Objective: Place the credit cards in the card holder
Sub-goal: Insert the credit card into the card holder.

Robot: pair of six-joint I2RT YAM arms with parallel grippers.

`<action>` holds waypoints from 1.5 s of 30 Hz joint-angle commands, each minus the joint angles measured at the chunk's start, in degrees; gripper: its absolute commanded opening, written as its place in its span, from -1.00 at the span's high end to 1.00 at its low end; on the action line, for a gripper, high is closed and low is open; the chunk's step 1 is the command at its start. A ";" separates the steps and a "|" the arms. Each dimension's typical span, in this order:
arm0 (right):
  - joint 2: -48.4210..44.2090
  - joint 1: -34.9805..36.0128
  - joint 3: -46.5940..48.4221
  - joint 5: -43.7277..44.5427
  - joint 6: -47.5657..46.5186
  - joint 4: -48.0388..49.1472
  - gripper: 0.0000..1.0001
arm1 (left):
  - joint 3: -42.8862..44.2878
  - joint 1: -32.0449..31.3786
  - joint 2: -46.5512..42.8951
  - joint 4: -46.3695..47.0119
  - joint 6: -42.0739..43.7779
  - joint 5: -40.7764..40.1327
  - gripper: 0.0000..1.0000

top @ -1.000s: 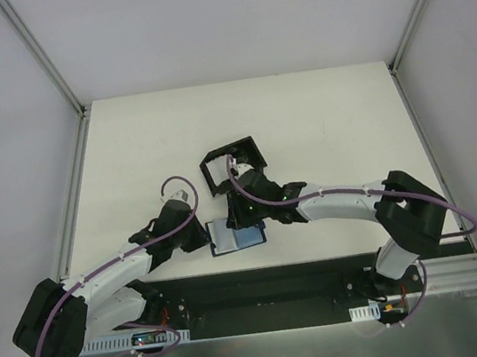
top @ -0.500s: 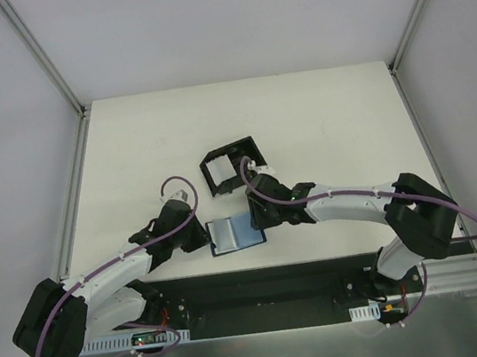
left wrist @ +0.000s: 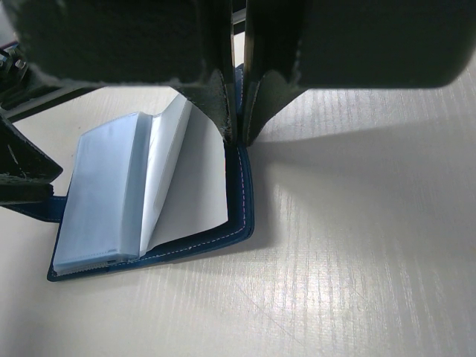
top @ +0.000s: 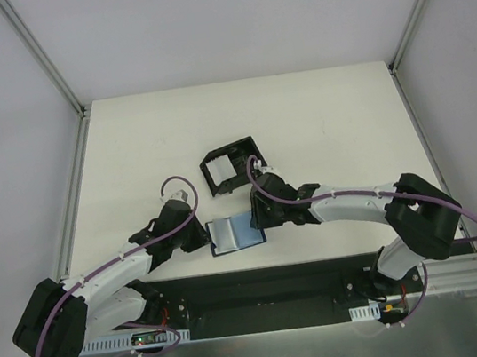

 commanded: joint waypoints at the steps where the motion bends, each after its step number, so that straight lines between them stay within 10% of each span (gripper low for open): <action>1: -1.19 -0.07 -0.05 -2.86 1.01 4.77 0.28 | 0.09 0.13 0.31 -0.55 0.13 -1.07 1.00; 39: 7.69 1.34 8.57 -21.75 -3.03 16.01 0.27 | -1.31 0.13 2.59 0.85 -1.89 -1.59 1.00; 45: 2.34 1.34 5.23 -11.85 -4.00 12.08 0.21 | -1.40 0.22 3.47 1.12 -2.33 -1.51 1.00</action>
